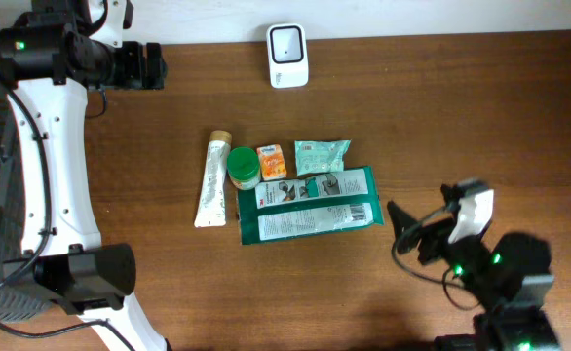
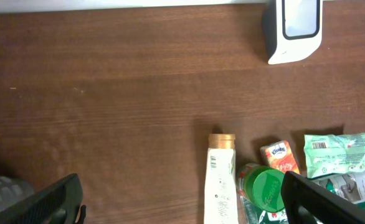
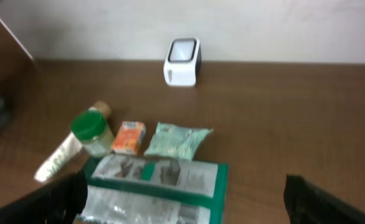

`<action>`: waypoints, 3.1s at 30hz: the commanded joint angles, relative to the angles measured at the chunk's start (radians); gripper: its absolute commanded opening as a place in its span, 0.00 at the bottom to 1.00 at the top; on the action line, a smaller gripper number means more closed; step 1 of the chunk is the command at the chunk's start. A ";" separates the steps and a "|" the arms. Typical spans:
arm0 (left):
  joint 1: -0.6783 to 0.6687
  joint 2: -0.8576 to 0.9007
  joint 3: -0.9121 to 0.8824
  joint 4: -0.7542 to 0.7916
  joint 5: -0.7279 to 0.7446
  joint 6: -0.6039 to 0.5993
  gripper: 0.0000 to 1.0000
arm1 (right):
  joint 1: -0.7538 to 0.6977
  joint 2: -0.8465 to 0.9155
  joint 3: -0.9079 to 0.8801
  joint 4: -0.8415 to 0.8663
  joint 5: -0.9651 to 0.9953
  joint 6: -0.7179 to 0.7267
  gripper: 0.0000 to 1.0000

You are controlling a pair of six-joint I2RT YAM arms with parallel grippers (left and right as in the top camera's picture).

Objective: Scan the item barcode
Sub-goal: 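Raise the left arm aside and reach the right gripper to the green packet, then grasp the green packet with the right gripper and lift it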

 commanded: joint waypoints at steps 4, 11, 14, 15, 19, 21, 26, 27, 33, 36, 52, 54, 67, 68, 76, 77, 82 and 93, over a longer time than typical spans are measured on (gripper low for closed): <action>0.000 -0.008 0.004 0.005 0.010 0.025 0.99 | -0.002 0.284 0.346 -0.251 -0.022 0.005 0.98; 0.000 -0.008 0.004 0.005 0.010 0.025 0.99 | -0.002 0.529 0.581 -0.401 -0.098 0.002 0.98; 0.000 -0.008 0.004 0.005 0.010 0.025 0.99 | -0.002 0.628 0.660 -0.444 -0.100 0.002 0.98; 0.000 -0.008 0.004 0.005 0.010 0.025 1.00 | -0.002 0.654 0.678 -0.456 -0.100 0.002 0.98; 0.000 -0.008 0.004 0.005 0.010 0.025 0.99 | -0.002 0.737 0.704 -0.426 -0.098 0.003 0.98; 0.000 -0.008 0.004 0.005 0.010 0.025 0.99 | -0.002 0.776 0.704 -0.416 -0.101 0.003 0.98; 0.000 -0.008 0.004 0.005 0.010 0.025 0.99 | 0.036 0.890 0.704 -0.331 -0.187 -0.002 0.97; 0.000 -0.008 0.004 0.004 0.010 0.025 0.99 | 0.064 0.921 0.705 -0.302 -0.185 0.000 0.95; 0.000 -0.008 0.004 0.005 0.010 0.025 0.99 | 0.174 1.102 0.735 -0.171 -0.082 0.167 0.86; 0.000 -0.008 0.004 0.005 0.010 0.024 0.99 | 0.182 1.205 0.749 -0.119 -0.060 0.270 0.75; 0.000 -0.008 0.004 0.005 0.010 0.025 0.99 | 0.155 1.485 0.749 -0.051 -0.049 0.407 0.60; 0.000 -0.008 0.004 0.005 0.010 0.025 0.99 | 0.159 1.509 0.749 -0.034 -0.066 0.400 0.58; 0.000 -0.008 0.004 0.005 0.010 0.025 0.99 | 0.161 1.588 0.749 0.014 -0.119 0.370 0.10; 0.000 -0.008 0.004 0.005 0.010 0.025 0.99 | 0.161 1.587 0.749 0.014 -0.127 0.369 0.04; 0.000 -0.008 0.004 0.005 0.010 0.025 0.99 | 0.111 1.455 0.750 0.010 -0.399 0.245 0.04; 0.000 -0.008 0.004 0.004 0.010 0.025 0.99 | 0.108 1.429 0.750 0.001 -0.428 0.238 0.04; 0.000 -0.008 0.004 0.005 0.010 0.025 0.99 | 0.102 1.208 0.750 -0.148 -0.437 0.212 0.04; 0.000 -0.008 0.004 0.005 0.010 0.025 0.99 | 0.103 0.907 0.750 -0.395 -0.426 0.214 0.04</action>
